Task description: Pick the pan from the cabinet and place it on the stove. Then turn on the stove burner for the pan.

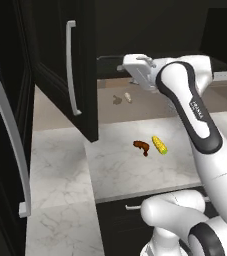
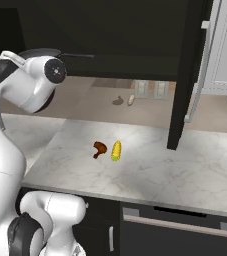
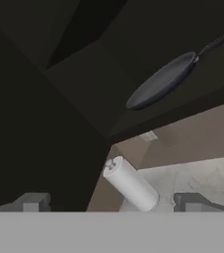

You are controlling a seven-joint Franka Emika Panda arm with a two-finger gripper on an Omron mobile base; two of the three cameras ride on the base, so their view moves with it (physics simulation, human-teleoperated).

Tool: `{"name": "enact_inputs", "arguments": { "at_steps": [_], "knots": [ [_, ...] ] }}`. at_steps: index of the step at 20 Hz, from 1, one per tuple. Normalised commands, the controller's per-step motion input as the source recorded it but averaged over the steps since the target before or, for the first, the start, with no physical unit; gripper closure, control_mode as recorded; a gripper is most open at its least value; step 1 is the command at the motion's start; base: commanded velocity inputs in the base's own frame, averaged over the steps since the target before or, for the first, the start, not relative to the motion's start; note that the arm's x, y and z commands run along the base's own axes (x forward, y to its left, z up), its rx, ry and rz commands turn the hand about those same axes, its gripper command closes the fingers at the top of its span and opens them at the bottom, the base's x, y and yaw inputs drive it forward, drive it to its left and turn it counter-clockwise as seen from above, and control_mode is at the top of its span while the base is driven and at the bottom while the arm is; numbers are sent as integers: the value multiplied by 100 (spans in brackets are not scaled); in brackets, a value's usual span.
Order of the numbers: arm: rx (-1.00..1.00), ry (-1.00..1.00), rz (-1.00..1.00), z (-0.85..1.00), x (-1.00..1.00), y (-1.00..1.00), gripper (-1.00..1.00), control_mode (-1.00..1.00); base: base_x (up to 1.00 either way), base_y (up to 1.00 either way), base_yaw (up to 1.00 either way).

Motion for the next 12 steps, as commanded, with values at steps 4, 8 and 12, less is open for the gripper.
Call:
{"name": "enact_inputs", "arguments": {
  "at_steps": [4,8,12],
  "knots": [
    [0,0,19,0,-7,2,-100,-100,0,0,0],
    [0,-1,17,0,-2,0,-100,-100,0,0,0],
    [0,-2,18,0,-1,0,-100,-100,0,0,0]
  ]
}}
